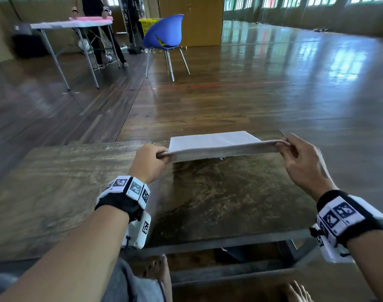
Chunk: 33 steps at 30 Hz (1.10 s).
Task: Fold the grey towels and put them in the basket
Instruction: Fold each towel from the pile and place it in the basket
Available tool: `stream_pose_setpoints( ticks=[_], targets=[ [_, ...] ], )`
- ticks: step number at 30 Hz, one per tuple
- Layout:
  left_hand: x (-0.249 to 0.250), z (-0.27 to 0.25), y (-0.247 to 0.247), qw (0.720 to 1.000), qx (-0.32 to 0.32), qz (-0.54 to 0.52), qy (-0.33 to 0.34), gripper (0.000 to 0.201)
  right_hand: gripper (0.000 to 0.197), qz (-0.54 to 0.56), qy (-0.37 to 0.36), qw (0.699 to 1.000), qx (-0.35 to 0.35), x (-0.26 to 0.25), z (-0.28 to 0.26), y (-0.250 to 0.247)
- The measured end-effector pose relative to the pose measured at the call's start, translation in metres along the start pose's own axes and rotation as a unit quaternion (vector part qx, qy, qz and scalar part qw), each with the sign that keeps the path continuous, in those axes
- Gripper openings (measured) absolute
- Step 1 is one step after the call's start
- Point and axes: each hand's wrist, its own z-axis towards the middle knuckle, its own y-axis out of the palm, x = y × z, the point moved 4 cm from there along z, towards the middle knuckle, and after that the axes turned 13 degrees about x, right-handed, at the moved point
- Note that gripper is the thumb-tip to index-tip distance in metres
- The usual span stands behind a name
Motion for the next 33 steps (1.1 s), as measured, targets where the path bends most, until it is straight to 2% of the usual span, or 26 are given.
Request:
stream_pose_setpoints(
  ticks=[4, 8, 11, 13, 16, 18, 19, 20, 21, 24, 26, 28, 29, 31, 33],
  targets=[
    [0.011, -0.017, -0.013, 0.999, 0.015, -0.037, 0.001, 0.023, 0.02, 0.028, -0.005, 0.998, -0.047, -0.002, -0.019, -0.019],
    [0.007, -0.027, -0.014, 0.997, -0.032, -0.06, -0.03, 0.03, 0.019, 0.045, 0.012, 0.995, -0.088, 0.0, -0.033, -0.031],
    [0.006, -0.033, -0.01, 0.995, -0.083, -0.032, -0.033, 0.042, 0.021, 0.06, 0.025, 0.994, -0.093, 0.001, -0.037, -0.038],
    [0.007, -0.034, -0.007, 0.992, -0.112, -0.016, -0.055, 0.044, 0.029, 0.06, 0.038, 0.99, -0.123, -0.001, -0.036, -0.038],
    [0.005, -0.035, 0.0, 0.975, -0.193, -0.008, -0.109, 0.041, 0.038, 0.061, 0.073, 0.964, -0.249, -0.003, -0.035, -0.032],
    [0.001, -0.038, 0.008, 0.946, -0.272, -0.043, -0.173, 0.024, 0.029, 0.074, 0.151, 0.913, -0.371, 0.001, -0.04, -0.027],
    [0.001, -0.04, 0.01, 0.932, -0.298, -0.061, -0.199, 0.021, 0.027, 0.067, 0.184, 0.891, -0.409, 0.005, -0.043, -0.025],
    [0.0, -0.04, 0.012, 0.927, -0.305, -0.065, -0.209, 0.023, 0.026, 0.049, 0.197, 0.885, -0.418, 0.009, -0.043, -0.022],
    [-0.001, -0.037, 0.013, 0.93, -0.296, -0.058, -0.209, 0.027, 0.028, 0.033, 0.204, 0.894, -0.397, 0.012, -0.041, -0.018],
    [-0.004, -0.024, 0.014, 0.966, -0.203, -0.02, -0.156, 0.039, 0.029, 0.053, 0.211, 0.943, -0.252, 0.023, -0.027, -0.001],
    [-0.004, -0.018, 0.017, 0.981, -0.154, -0.006, -0.116, 0.039, 0.032, 0.003, 0.161, 0.968, -0.192, 0.031, -0.021, 0.009],
    [-0.006, -0.017, 0.024, 0.986, -0.139, 0.017, -0.089, 0.042, 0.036, -0.085, 0.094, 0.972, -0.197, 0.036, -0.021, 0.018],
    [-0.006, -0.018, 0.029, 0.985, -0.151, 0.037, -0.08, 0.043, 0.035, -0.104, 0.079, 0.967, -0.221, 0.038, -0.024, 0.024],
    [-0.007, -0.021, 0.039, 0.972, -0.206, 0.092, -0.065, 0.044, 0.026, -0.122, 0.064, 0.947, -0.291, 0.039, -0.034, 0.035],
    [-0.004, -0.022, 0.043, 0.957, -0.244, 0.146, -0.052, 0.044, 0.024, -0.15, 0.048, 0.932, -0.327, 0.036, -0.037, 0.04]
  ],
)
